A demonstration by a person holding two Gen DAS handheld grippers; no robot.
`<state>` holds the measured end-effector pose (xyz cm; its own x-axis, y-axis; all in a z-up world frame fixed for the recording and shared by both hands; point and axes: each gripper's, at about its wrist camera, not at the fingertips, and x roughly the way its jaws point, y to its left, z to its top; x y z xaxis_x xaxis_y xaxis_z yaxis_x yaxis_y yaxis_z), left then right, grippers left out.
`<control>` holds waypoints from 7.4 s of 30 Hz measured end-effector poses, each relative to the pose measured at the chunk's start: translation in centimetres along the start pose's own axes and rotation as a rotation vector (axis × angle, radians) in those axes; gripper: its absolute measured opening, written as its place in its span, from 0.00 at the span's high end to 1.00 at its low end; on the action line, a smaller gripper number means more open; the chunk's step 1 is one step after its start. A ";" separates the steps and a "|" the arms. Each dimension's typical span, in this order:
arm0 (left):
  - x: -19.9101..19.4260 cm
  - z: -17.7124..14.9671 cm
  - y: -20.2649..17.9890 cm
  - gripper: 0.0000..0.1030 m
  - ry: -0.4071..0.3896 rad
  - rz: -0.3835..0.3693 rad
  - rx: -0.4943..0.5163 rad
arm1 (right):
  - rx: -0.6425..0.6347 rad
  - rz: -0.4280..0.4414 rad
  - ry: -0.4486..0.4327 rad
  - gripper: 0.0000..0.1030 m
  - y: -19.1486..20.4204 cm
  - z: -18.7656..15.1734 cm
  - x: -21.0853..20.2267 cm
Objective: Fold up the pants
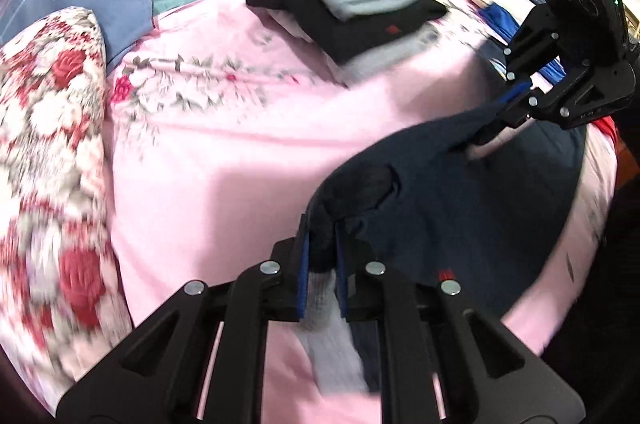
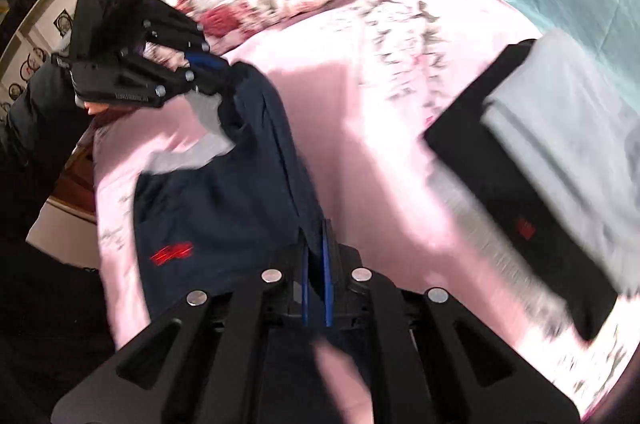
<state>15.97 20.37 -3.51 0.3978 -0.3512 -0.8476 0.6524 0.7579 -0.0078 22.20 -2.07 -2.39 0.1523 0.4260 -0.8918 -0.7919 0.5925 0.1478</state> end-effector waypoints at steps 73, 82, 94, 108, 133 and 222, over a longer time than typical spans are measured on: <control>5.9 -9.0 -6.6 0.97 0.003 -0.167 -0.747 | 1.301 -0.464 -0.042 0.94 -21.2 -24.2 -11.0; 6.2 -8.2 -6.6 0.97 0.064 -0.170 -0.666 | 1.357 -0.411 -0.393 0.94 -9.0 -37.4 -21.1; 6.0 -7.5 -8.1 0.97 0.089 -0.042 -0.649 | 1.455 -0.348 -0.443 0.62 -3.9 -49.0 -15.2; 5.3 -8.4 -8.3 0.97 0.057 -0.049 -0.666 | 1.449 -0.434 -0.490 0.91 -4.1 -50.0 -18.2; 6.9 -5.4 -16.0 0.75 0.029 -0.051 -0.471 | 0.533 -0.093 -0.087 0.59 -1.3 -10.0 0.5; 4.3 -3.5 -15.3 0.74 -0.041 -0.225 -0.475 | 0.566 -0.031 -0.054 0.67 0.1 -10.1 5.1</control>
<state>5.43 9.18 -8.94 0.3128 -0.5477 -0.7760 0.3637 0.8238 -0.4348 16.89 -6.80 -11.22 0.2123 0.4281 -0.8785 -0.3488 0.8729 0.3411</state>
